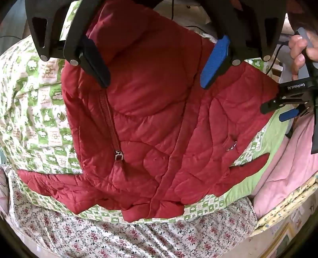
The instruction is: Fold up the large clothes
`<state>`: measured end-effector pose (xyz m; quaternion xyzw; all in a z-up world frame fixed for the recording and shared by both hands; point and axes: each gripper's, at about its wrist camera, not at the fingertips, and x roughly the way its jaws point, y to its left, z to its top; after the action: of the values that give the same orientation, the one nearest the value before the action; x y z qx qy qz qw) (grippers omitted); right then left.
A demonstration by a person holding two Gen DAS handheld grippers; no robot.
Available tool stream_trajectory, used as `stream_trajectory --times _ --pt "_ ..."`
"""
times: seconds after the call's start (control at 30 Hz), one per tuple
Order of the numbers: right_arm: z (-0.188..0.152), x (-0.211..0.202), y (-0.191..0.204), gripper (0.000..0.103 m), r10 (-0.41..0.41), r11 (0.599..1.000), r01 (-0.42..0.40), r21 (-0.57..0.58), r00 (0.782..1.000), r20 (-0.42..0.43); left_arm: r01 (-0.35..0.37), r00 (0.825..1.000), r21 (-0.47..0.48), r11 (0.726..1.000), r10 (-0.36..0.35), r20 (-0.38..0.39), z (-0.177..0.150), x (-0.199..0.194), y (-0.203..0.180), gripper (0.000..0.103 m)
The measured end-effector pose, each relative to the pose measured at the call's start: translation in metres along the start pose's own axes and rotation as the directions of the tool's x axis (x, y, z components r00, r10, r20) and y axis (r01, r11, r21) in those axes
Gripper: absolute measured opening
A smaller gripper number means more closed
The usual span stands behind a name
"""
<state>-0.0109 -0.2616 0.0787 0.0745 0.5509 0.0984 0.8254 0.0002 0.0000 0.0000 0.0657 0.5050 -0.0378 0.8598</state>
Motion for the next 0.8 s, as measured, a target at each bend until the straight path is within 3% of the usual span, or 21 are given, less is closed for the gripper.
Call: stream_trajectory --times 0.8 --pt "0.003 -0.003 0.003 0.093 0.008 1.0 -0.008 -0.004 1.0 0.008 0.001 1.0 0.005 1.0 -0.001 0.017 -0.001 0.001 0.002 0.103"
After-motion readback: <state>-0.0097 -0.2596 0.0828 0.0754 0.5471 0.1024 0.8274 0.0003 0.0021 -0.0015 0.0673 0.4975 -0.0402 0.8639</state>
